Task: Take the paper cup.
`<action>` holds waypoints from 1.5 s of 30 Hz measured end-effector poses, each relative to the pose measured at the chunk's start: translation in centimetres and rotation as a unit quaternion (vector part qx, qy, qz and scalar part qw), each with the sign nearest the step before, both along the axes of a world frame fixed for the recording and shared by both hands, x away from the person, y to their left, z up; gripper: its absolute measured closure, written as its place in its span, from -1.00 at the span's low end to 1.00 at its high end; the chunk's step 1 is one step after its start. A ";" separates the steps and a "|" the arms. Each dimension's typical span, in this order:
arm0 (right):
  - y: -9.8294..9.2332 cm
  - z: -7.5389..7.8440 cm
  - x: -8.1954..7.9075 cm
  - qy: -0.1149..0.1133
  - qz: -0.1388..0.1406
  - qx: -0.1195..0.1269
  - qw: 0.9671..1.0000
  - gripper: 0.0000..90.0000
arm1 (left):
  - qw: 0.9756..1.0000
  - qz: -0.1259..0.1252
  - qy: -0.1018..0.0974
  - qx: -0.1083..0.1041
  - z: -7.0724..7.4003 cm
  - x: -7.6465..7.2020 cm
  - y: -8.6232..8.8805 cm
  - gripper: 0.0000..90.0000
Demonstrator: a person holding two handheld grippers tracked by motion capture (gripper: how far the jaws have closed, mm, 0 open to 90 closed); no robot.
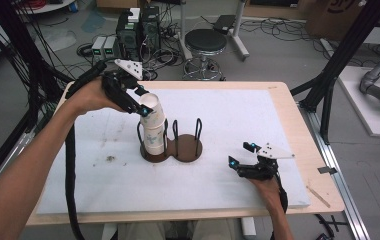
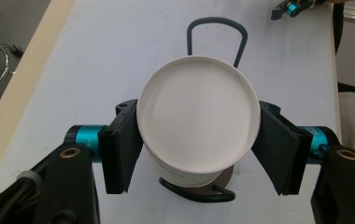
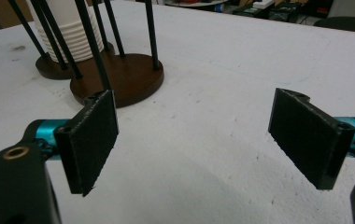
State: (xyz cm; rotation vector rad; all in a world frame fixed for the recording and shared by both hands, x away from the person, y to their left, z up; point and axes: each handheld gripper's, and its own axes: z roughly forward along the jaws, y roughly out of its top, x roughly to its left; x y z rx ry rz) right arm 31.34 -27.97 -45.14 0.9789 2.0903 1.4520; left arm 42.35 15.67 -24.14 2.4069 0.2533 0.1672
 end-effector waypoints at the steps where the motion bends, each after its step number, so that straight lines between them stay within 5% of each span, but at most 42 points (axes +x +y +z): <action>1: 0.0 0.0 0.0 0.001 0.000 0.000 1.000 -0.64 | 1.000 0.000 -0.002 0.000 0.4 -0.1 0.1 -0.20; 10: 0.0 0.0 0.0 0.000 0.000 0.000 1.000 -0.64 | 1.000 0.003 -0.005 -0.008 0.9 -0.4 0.4 -0.20; 16: 0.0 0.0 0.0 0.000 0.000 0.000 1.000 -0.64 | 0.999 0.009 -0.006 -0.048 0.8 -1.8 1.1 -0.20; 20: 0.0 0.0 0.0 0.002 -0.002 0.004 1.000 -0.64 | 0.996 0.010 -0.014 -0.089 0.6 -3.4 1.9 -0.20; 28: 0.0 0.0 -0.1 -0.002 -0.002 0.002 1.000 -0.64 | 0.987 0.004 -0.012 -0.158 -0.9 -6.4 3.1 -0.20; 31: 0.0 0.0 -0.1 -0.004 -0.003 0.003 1.000 -0.64 | 0.980 -0.011 -0.019 -0.199 -1.7 -7.8 2.9 -0.20; 32: 0.0 0.0 -0.1 -0.003 -0.001 0.003 1.000 -0.64 | 0.980 -0.011 -0.019 -0.199 -1.7 -7.8 2.9 -0.20; 33: 0.0 0.0 -0.1 -0.003 -0.001 0.002 1.000 -0.64 | 0.975 -0.017 -0.017 -0.219 -2.3 -8.3 2.7 -0.20; 42: 0.0 0.0 -0.1 0.000 -0.001 0.003 1.000 -0.64 | 0.965 -0.029 -0.012 -0.261 -6.3 -10.0 2.0 -0.20; 43: 0.0 0.0 -0.1 0.001 -0.002 0.003 1.000 -0.64 | 0.960 -0.029 -0.008 -0.278 -7.4 -10.3 2.1 -0.20; 44: 0.0 0.0 -0.1 0.001 -0.002 0.003 1.000 -0.64 | 0.960 -0.029 -0.008 -0.278 -7.4 -10.3 2.1 -0.20; 45: 0.0 0.0 0.0 0.001 -0.001 0.004 1.000 -0.64 | 0.955 -0.030 -0.007 -0.294 -8.4 -10.7 2.2 -0.20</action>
